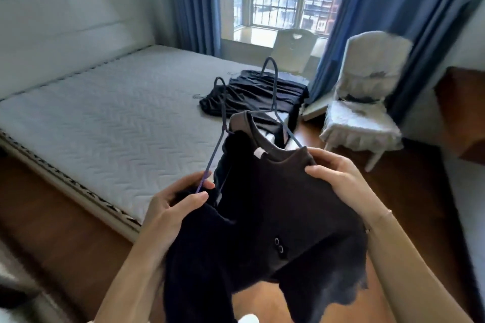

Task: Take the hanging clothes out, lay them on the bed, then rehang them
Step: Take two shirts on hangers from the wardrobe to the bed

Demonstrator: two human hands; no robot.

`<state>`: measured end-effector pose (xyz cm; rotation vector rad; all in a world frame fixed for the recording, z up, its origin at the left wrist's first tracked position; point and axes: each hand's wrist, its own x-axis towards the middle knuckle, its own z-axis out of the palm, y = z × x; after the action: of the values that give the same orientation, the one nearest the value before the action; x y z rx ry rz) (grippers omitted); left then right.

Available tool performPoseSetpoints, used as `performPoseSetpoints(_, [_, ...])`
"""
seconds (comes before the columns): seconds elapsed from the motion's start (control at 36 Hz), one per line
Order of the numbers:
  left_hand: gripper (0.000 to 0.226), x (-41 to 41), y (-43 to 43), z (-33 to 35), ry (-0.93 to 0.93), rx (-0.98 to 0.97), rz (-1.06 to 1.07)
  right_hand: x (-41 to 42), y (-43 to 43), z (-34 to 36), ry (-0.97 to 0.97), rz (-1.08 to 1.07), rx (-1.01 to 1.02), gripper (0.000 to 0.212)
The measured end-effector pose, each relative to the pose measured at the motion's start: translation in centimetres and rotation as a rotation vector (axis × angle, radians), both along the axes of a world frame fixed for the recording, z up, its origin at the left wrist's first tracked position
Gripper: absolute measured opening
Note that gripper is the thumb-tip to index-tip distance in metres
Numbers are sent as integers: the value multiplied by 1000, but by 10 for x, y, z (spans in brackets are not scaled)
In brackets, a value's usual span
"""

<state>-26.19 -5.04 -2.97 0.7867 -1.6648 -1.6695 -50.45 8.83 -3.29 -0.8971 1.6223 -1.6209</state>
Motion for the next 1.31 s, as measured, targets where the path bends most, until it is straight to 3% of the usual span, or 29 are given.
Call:
performPoseSetpoints(0.39, [29, -147, -61, -12, -23, 159, -156, -129, -8, 10, 33, -123, 90, 34])
performPoseSetpoints(0.64, [32, -236, -107, -21, -47, 120, -225, -237, -39, 13, 89, -114, 154, 38])
performPoseSetpoints(0.86, [39, -305, -153, -58, -273, 43, -136, -378, -107, -5, 115, 130, 225, 36])
performPoseSetpoints(1.0, [42, -329, -163, -67, -422, 4, 82, -456, -158, -9, 39, 309, 273, 38])
performPoseSetpoints(1.17, [18, -313, -167, -66, -441, 89, 387, -503, -226, 0, -4, 583, 309, 37])
performPoseSetpoints(1.31, [18, -279, -173, -68, -680, -124, 551, -517, -296, 7, -1, 838, 283, 36])
